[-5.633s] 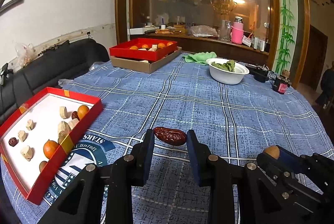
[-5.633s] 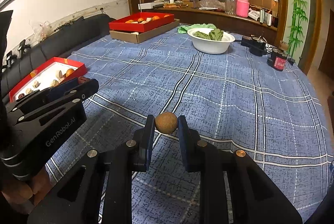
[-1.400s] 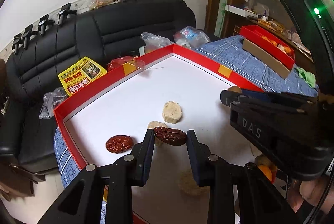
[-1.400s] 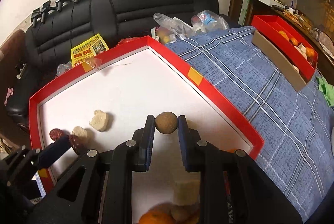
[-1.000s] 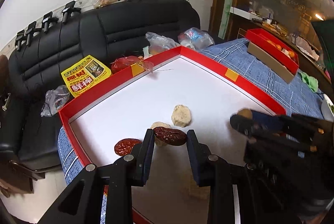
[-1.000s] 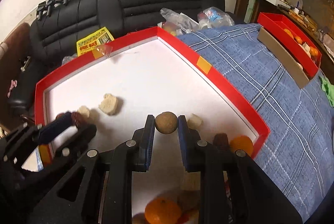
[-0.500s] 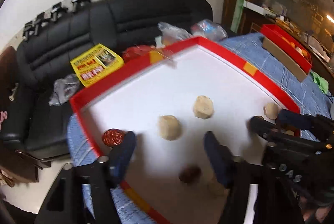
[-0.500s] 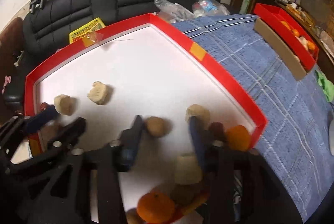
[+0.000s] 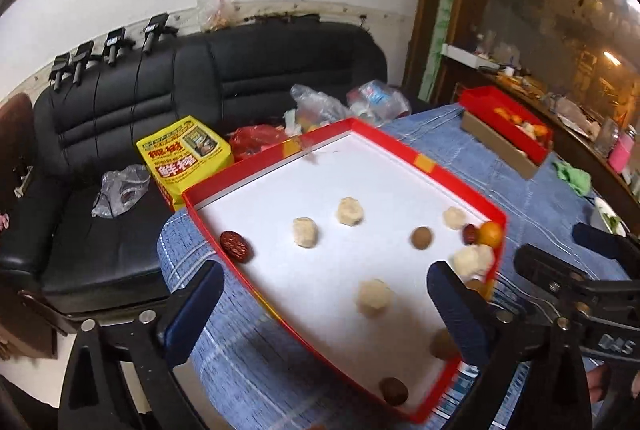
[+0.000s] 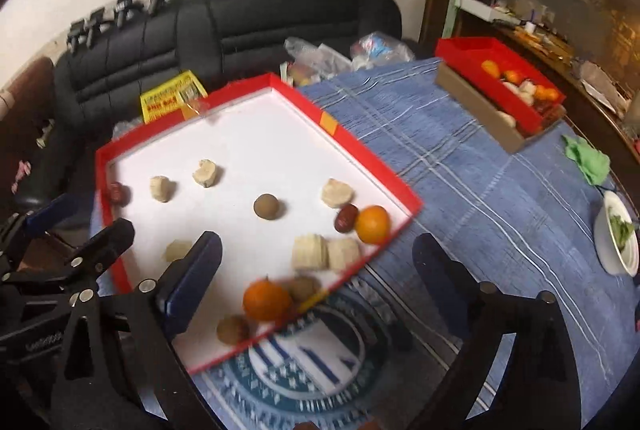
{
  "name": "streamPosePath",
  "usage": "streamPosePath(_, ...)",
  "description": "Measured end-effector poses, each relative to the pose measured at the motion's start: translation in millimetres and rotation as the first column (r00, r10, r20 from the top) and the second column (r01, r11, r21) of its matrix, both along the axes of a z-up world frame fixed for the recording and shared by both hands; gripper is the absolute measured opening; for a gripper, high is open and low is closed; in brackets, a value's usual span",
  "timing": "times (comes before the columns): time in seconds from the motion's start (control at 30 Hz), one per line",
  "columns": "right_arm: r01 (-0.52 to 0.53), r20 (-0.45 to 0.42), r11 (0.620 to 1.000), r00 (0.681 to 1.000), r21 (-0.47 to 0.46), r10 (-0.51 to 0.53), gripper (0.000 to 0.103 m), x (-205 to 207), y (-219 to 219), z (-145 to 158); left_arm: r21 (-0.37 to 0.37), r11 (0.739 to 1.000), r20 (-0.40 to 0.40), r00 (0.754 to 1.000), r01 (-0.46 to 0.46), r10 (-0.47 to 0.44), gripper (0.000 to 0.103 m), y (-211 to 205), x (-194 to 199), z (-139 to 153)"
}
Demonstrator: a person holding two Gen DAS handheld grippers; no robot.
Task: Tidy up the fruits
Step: 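Withdraw both open tools from the box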
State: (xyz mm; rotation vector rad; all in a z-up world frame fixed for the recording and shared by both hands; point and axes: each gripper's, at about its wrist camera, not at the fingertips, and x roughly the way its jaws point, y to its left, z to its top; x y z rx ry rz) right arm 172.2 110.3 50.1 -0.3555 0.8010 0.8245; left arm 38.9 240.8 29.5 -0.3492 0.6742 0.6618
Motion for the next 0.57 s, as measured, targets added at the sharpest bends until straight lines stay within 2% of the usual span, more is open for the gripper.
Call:
streamPosePath(0.03,0.004,0.009,1.0,1.0,0.009,-0.004,0.103,-3.4,-9.9,4.6,-0.001,1.0,-0.004,1.0,0.014,-0.014,0.102,-6.2,0.1,1.1)
streamPosePath(0.13,-0.011,0.04,1.0,0.999,0.027,0.01,0.103,-21.5,-40.6,15.9,-0.018,0.998,-0.017,0.998,0.058,-0.058,0.102,-32.5,-0.3,0.9)
streamPosePath(0.3,-0.059,0.107,0.998,0.993,0.029,0.056,0.103,-57.9,-95.5,29.6,-0.007,0.997,-0.025,0.996,0.081,-0.081,0.102,-69.0,-12.2,0.8)
streamPosePath(0.43,-0.074,0.122,0.997,0.99,0.029,0.07,0.103,-75.8,-122.3,29.7,-0.027,0.996,-0.011,0.997,0.082,-0.082,0.102,-82.4,-26.8,0.9)
streamPosePath(0.57,-0.092,0.122,0.995,0.989,0.025,0.088,0.103,-86.1,-131.8,25.3,-0.013,0.998,-0.032,0.997,0.067,-0.067,0.102,-86.2,-30.2,1.0)
